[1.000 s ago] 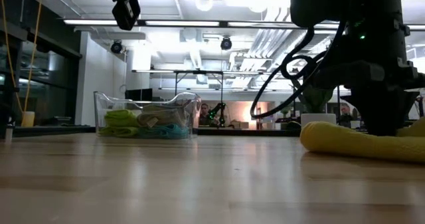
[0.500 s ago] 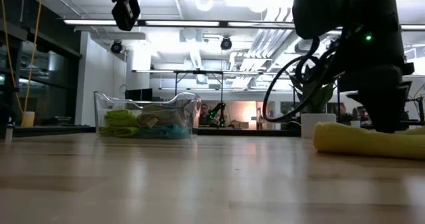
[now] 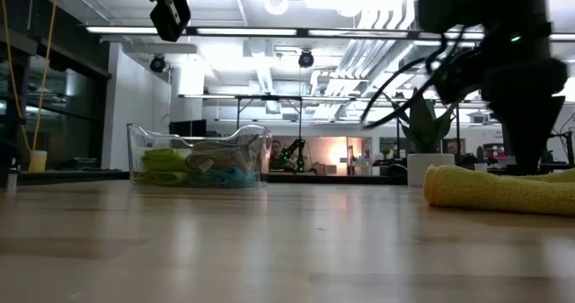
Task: Fold microfiber towels
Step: Put the top yellow towel into the transparent bin
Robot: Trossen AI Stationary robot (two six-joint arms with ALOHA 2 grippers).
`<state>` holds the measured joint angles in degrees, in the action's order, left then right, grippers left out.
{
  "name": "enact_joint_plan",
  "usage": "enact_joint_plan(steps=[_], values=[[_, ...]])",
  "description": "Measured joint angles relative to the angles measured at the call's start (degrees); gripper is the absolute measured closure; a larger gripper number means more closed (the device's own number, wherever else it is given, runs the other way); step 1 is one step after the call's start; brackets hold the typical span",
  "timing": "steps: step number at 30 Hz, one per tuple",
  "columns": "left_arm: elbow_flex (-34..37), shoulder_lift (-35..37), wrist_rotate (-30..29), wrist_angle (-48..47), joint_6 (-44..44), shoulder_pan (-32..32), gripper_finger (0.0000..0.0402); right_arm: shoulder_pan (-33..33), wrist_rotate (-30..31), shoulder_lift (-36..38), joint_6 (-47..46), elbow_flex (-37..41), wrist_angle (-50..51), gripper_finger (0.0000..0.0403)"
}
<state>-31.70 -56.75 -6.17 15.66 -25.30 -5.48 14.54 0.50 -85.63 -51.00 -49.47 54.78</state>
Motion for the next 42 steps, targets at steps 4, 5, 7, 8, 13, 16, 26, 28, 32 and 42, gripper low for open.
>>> enact_joint_plan(steps=[4, 5, 7, 8, 13, 16, 26, 28, 32, 42], values=[[0.00, 0.00, 0.10, -0.02, -0.02, 0.02, 0.0402, -1.69, -4.91, 12.47, 0.03, 7.23, -9.19, 0.0160], [0.00, 0.00, 0.10, -0.02, -0.02, 0.02, 0.0401, -2.26, -7.12, 15.17, 0.07, 9.19, -12.03, 0.0160], [0.00, 0.00, 0.10, -0.02, -0.02, 0.02, 0.0402, -3.28, -10.01, 19.47, -0.40, 12.77, -15.53, 0.0160], [0.00, 0.00, 0.10, -0.02, -0.02, 0.02, 0.0401, -3.79, -10.49, 20.95, -0.78, 14.40, -16.47, 0.0160], [0.00, 0.00, 0.08, -0.02, -0.02, 0.02, 0.0402, -5.97, -11.03, 23.04, -1.11, 20.69, -22.38, 0.0160], [0.00, 0.00, -0.21, -0.02, -0.02, 0.02, 0.0401, -6.43, -11.32, 21.84, 0.93, 22.83, -28.55, 0.0160], [0.00, 0.00, -0.59, -0.02, -0.70, 0.02, 0.0402, -5.96, -14.05, 13.24, 5.85, 23.62, -33.29, 0.0160], [0.00, 0.00, -0.64, -0.08, -1.41, 0.02, 0.0401, -5.20, -14.08, 12.07, 5.54, 23.48, -35.35, 0.0159], [0.00, 0.00, -0.73, -1.05, -1.75, 0.04, 0.0402, -3.73, -13.02, 10.99, 4.95, 22.90, -36.25, 0.0161], [-2.34, 3.48, -0.70, -0.12, -0.95, 0.04, 0.0401, -0.21, -6.04, 10.64, -3.61, 23.04, -35.70, 0.0317]])
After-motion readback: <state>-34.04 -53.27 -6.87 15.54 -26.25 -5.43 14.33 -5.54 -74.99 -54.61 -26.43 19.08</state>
